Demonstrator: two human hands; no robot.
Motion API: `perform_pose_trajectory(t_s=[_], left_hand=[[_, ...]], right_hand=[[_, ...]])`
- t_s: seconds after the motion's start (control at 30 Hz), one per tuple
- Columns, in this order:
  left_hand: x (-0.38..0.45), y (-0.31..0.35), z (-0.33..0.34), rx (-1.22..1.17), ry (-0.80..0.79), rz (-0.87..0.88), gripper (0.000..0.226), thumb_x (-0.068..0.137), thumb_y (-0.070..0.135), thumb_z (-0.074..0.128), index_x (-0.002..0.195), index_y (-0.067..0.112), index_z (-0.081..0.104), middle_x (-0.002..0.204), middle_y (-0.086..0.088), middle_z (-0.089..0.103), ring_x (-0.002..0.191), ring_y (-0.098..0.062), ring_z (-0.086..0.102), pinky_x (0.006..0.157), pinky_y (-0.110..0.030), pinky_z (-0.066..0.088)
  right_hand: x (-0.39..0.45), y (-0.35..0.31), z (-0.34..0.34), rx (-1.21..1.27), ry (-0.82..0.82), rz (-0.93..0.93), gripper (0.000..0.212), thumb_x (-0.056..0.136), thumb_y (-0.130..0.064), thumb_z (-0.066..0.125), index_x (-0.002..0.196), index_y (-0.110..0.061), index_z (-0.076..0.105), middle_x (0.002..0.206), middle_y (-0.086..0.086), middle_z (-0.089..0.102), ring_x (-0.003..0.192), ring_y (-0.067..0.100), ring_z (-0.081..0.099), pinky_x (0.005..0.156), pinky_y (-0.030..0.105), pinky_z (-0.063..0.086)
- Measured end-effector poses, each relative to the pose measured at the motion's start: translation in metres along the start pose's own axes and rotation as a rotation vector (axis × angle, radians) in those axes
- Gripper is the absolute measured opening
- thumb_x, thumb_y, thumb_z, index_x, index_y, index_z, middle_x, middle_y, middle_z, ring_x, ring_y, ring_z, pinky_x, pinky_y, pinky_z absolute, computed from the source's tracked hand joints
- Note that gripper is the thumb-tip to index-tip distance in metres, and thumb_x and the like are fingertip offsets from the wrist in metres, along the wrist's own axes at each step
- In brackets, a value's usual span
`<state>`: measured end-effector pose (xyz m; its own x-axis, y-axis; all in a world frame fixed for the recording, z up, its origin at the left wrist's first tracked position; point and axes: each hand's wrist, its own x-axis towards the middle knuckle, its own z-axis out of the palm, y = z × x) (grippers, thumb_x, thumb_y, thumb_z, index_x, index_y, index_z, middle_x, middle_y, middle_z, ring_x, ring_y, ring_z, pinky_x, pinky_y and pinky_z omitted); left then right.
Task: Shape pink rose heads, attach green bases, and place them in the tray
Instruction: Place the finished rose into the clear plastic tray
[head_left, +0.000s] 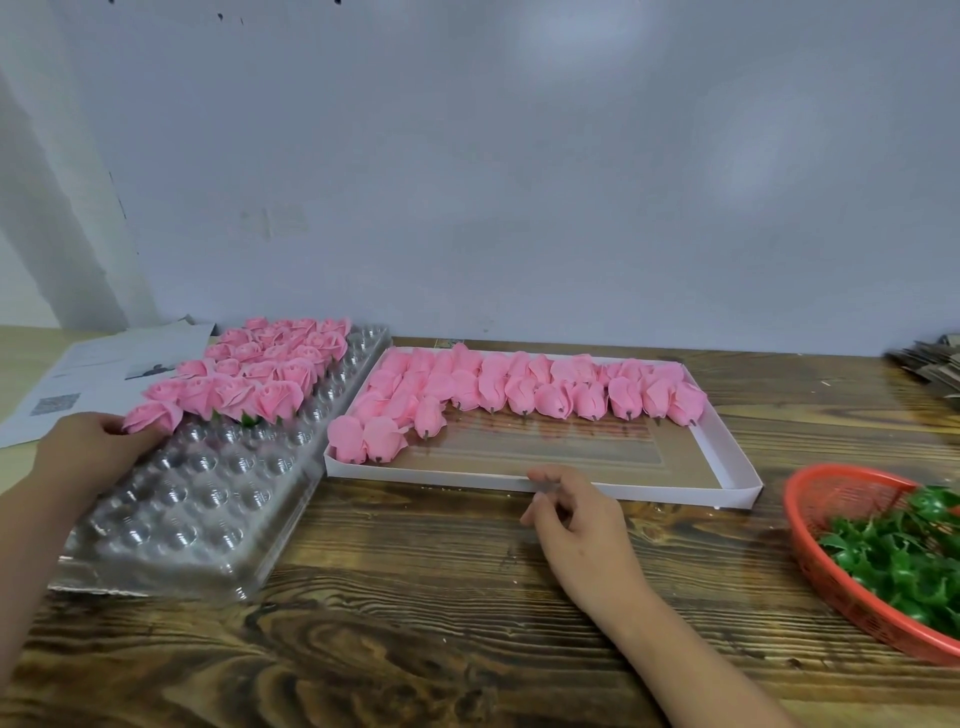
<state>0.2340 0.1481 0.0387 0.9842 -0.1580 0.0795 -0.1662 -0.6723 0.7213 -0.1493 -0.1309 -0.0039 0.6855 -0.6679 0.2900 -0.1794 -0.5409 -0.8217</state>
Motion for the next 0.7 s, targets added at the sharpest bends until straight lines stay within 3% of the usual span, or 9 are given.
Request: perform_pose_trajectory(t_s=[0.13, 0.23, 0.3, 0.4, 0.47, 0.57, 0.63, 0.7], left_hand=[[0.0, 0.003, 0.0, -0.003, 0.02, -0.047, 0.041, 0.085, 0.039, 0.081, 0.096, 0.001, 0.073, 0.084, -0.026, 0.073, 0.081, -0.042, 0.07, 0.088, -0.059, 0.056], [0.002, 0.013, -0.001, -0.072, 0.01, -0.14, 0.069, 0.083, 0.017, 0.084, 0.14, -0.002, 0.051, 0.125, -0.03, 0.064, 0.104, -0.045, 0.066, 0.1, -0.057, 0.05], [-0.004, 0.023, -0.003, -0.11, 0.084, -0.134, 0.085, 0.082, 0.008, 0.081, 0.153, 0.003, 0.034, 0.146, -0.029, 0.048, 0.126, -0.047, 0.054, 0.107, -0.057, 0.044], [-0.038, 0.043, 0.001, -0.196, 0.285, 0.068, 0.069, 0.075, 0.025, 0.061, 0.143, 0.017, 0.046, 0.137, -0.015, 0.057, 0.122, -0.039, 0.057, 0.102, -0.057, 0.049], [-0.067, 0.067, 0.01, -0.281, 0.329, 0.234, 0.055, 0.076, 0.027, 0.055, 0.131, 0.021, 0.054, 0.117, -0.002, 0.064, 0.103, -0.027, 0.063, 0.095, -0.05, 0.054], [-0.102, 0.098, 0.036, -0.235, 0.22, 0.468, 0.029, 0.089, 0.016, 0.059, 0.117, 0.021, 0.067, 0.097, 0.006, 0.067, 0.081, -0.012, 0.063, 0.08, -0.033, 0.05], [-0.122, 0.11, 0.057, -0.187, 0.095, 0.544, 0.023, 0.094, 0.013, 0.061, 0.113, 0.022, 0.068, 0.094, 0.013, 0.066, 0.083, -0.002, 0.061, 0.076, -0.028, 0.049], [-0.139, 0.116, 0.083, -0.125, -0.027, 0.602, 0.024, 0.094, 0.014, 0.062, 0.116, 0.023, 0.067, 0.1, 0.016, 0.064, 0.09, -0.003, 0.06, 0.081, -0.025, 0.046]], right_hand=[[0.0, 0.0, 0.0, 0.003, -0.01, 0.003, 0.03, 0.1, -0.018, 0.054, 0.11, -0.046, 0.052, 0.087, -0.029, 0.067, 0.073, -0.003, 0.063, 0.065, 0.008, 0.045], [0.0, 0.0, 0.0, 0.012, -0.007, 0.003, 0.029, 0.1, -0.018, 0.055, 0.11, -0.045, 0.053, 0.081, -0.019, 0.069, 0.075, -0.002, 0.063, 0.066, 0.008, 0.045], [0.0, 0.0, 0.0, 0.012, -0.01, 0.007, 0.027, 0.1, -0.018, 0.055, 0.112, -0.043, 0.054, 0.078, -0.014, 0.069, 0.074, -0.002, 0.063, 0.066, 0.007, 0.045], [0.0, -0.001, -0.001, 0.018, -0.014, 0.003, 0.027, 0.1, -0.017, 0.054, 0.11, -0.042, 0.054, 0.078, -0.012, 0.07, 0.067, -0.002, 0.061, 0.063, 0.009, 0.044], [-0.001, -0.003, -0.002, 0.018, -0.021, 0.004, 0.028, 0.1, -0.017, 0.054, 0.109, -0.044, 0.053, 0.078, -0.01, 0.07, 0.064, -0.001, 0.06, 0.062, 0.01, 0.045], [-0.001, -0.004, -0.002, 0.022, -0.021, 0.008, 0.029, 0.1, -0.018, 0.054, 0.107, -0.046, 0.053, 0.078, -0.011, 0.069, 0.065, -0.002, 0.06, 0.062, 0.009, 0.044], [-0.002, -0.005, -0.003, 0.026, -0.01, 0.005, 0.03, 0.1, -0.018, 0.054, 0.105, -0.047, 0.052, 0.078, -0.011, 0.069, 0.066, -0.002, 0.06, 0.063, 0.009, 0.044], [-0.003, -0.004, -0.004, 0.034, 0.001, 0.001, 0.031, 0.1, -0.018, 0.054, 0.103, -0.048, 0.052, 0.078, -0.01, 0.07, 0.066, -0.001, 0.06, 0.062, 0.01, 0.044]])
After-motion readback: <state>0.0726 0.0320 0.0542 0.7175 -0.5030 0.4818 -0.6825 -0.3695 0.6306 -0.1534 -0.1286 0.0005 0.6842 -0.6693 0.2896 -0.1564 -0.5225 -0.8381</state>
